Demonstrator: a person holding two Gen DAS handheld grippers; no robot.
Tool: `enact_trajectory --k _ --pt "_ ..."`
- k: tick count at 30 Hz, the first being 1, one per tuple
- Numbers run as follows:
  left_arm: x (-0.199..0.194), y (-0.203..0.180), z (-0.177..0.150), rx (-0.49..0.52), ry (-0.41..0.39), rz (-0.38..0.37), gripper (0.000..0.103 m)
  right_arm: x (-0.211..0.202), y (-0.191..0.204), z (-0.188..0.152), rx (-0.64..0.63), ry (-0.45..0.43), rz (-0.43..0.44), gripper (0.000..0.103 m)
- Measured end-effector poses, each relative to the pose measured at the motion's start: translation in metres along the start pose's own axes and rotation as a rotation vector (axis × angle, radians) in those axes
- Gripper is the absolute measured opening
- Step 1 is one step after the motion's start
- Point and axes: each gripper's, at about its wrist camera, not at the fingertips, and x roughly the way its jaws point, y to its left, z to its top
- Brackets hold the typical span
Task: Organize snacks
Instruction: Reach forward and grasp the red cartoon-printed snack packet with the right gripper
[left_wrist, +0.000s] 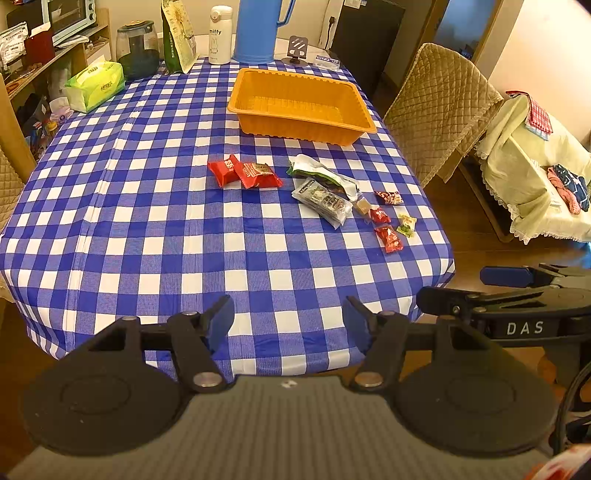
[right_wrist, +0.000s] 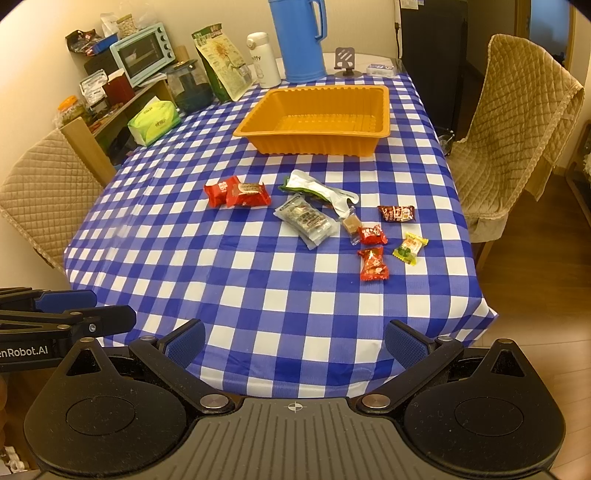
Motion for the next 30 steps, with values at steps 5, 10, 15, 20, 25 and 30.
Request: enact_trajectory --k 5,10,15,20,25,30 --pt "-0.001 0.000 -0.001 0.000 0.001 0.000 0.062 0.000 -0.001 0.000 0.001 0.001 0.001 0.103" --pt "0.011 0.010 -0.001 -0.005 0.007 0.005 0.062 0.010 -0.003 0.002 0.008 0.000 -0.005 0.103" --pt "0.024 0.011 0.009 -0.019 0.014 0.025 0.062 0.022 -0.015 0.001 -0.007 -0.042 -0.028 0.103" --pt "0.032 0.018 0.013 -0.040 0.017 0.037 0.062 0.034 -0.037 0.003 -0.003 -0.081 -0.023 0.103" --pt "0.041 0.025 0.017 -0.049 0.009 0.047 0.062 0.051 -0.054 0.005 -0.001 -0.097 -0.007 0.085" --pt "0.050 0.026 0.019 -0.038 -0.011 0.065 0.062 0.073 -0.063 0.006 -0.028 -0.116 -0.007 0.067"
